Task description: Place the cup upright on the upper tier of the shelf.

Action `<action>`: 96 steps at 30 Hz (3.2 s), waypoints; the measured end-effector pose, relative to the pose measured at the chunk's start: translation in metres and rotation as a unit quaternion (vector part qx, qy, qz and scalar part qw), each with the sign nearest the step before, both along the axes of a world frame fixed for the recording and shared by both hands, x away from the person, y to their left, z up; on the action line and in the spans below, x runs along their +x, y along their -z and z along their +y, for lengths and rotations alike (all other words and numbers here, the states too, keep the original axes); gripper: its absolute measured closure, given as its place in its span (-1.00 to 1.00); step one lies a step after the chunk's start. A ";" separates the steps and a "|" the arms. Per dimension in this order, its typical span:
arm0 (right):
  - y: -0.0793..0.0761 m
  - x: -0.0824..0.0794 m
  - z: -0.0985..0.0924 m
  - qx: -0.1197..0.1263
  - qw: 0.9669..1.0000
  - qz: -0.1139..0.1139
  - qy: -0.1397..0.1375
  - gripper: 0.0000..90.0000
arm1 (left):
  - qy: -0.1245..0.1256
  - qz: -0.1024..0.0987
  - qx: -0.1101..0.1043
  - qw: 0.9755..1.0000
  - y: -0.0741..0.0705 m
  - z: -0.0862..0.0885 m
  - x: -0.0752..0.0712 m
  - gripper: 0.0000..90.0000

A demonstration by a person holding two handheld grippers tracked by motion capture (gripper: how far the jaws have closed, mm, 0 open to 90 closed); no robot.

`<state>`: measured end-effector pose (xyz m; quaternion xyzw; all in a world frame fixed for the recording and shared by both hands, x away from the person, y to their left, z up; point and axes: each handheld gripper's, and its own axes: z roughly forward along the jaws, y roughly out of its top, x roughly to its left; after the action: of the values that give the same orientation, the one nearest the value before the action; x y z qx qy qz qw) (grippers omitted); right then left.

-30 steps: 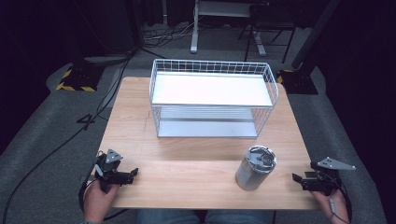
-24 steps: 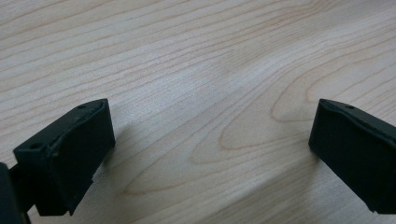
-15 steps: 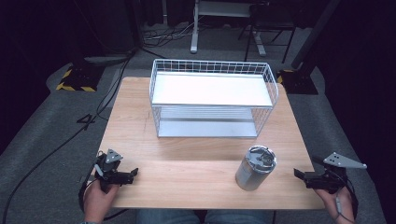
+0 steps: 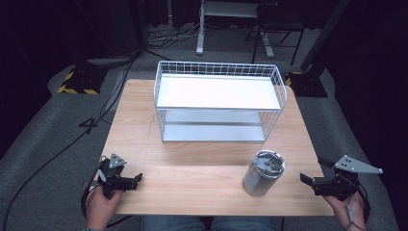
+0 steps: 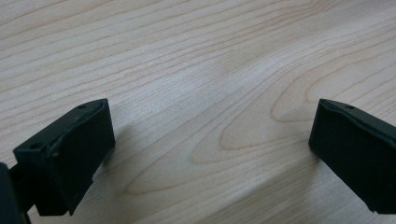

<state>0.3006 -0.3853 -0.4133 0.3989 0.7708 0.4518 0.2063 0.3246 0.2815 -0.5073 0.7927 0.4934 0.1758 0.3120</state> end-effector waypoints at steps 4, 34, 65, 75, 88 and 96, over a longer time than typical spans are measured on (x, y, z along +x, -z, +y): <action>-0.004 -0.003 0.007 0.001 1.000 -0.004 -0.010 -1.00 | 0.000 0.000 0.000 1.000 0.000 0.000 0.000 -0.99; -0.018 -0.015 0.070 -0.004 0.993 -0.021 -0.113 -1.00 | 0.000 0.000 0.000 1.000 0.000 0.000 0.000 -0.99; 0.011 0.013 0.110 0.021 0.988 -0.017 -0.152 -1.00 | 0.000 0.000 0.000 1.000 0.000 0.000 0.000 -0.99; 0.021 0.019 0.119 0.018 0.988 -0.018 -0.152 -0.98 | 0.000 0.000 0.000 1.000 0.000 0.000 0.000 -0.99; 0.017 0.016 0.121 0.002 0.989 -0.023 -0.148 -0.92 | 0.000 0.000 0.000 1.000 0.000 0.000 0.000 -0.99; 0.014 0.017 0.123 -0.008 0.989 -0.017 -0.147 -0.92 | 0.000 0.000 0.000 1.000 0.000 0.000 0.000 -0.99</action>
<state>0.3180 -0.2622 -0.4272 0.2716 0.8211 0.4780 0.1536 0.3246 0.2815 -0.5072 0.7927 0.4934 0.1759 0.3118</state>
